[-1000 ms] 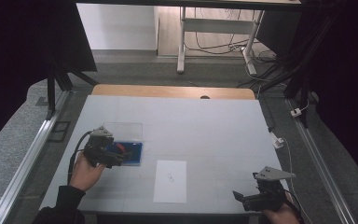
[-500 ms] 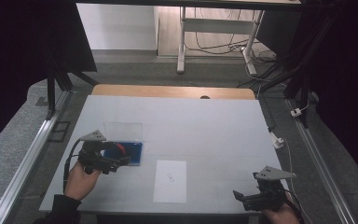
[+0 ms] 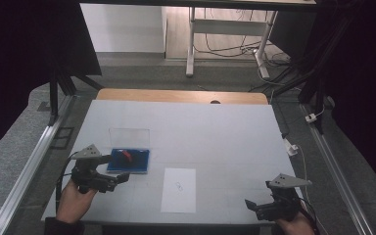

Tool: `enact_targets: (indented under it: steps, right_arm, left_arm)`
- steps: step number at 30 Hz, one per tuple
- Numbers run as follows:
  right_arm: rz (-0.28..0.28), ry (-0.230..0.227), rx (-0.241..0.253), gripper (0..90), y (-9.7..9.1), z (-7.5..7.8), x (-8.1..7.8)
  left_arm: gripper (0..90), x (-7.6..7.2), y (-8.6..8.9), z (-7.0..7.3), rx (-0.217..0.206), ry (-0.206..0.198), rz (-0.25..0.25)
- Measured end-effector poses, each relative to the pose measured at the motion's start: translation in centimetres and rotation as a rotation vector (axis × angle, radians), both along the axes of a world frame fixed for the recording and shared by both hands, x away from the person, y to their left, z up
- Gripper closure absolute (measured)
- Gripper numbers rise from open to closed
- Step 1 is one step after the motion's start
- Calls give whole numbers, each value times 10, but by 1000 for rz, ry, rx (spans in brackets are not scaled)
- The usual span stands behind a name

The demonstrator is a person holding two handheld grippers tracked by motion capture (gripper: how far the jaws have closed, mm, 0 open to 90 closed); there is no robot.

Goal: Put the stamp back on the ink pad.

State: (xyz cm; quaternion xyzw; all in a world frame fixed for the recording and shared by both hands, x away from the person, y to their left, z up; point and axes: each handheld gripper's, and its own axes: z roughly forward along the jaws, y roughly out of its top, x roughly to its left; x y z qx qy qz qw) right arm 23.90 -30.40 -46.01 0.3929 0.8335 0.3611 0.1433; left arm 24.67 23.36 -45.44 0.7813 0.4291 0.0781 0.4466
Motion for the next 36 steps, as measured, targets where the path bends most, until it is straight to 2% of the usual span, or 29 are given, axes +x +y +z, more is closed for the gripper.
enact_targets:
  steps: [6,19,27,30,34,36]
  right_arm:
    - [-10,5,9,0,-1,0,0]
    - [-9,7,6,0,0,0,1]
    - [-7,6,-2,0,0,0,0]
    - [-12,5,4,0,0,0,0]
    - [-9,5,-4,0,0,0,0]
    - [-11,4,-3,0,1,0,0]
  left_arm:
    - [0,-14,7,0,1,-8,15]
    - [0,-43,25,-6,43,-15,73]
    - [0,-54,37,-17,55,18,103]
    - [0,-57,39,-21,75,29,115]
    - [0,-61,39,-25,132,56,135]
    - [0,-62,39,-25,141,53,140]
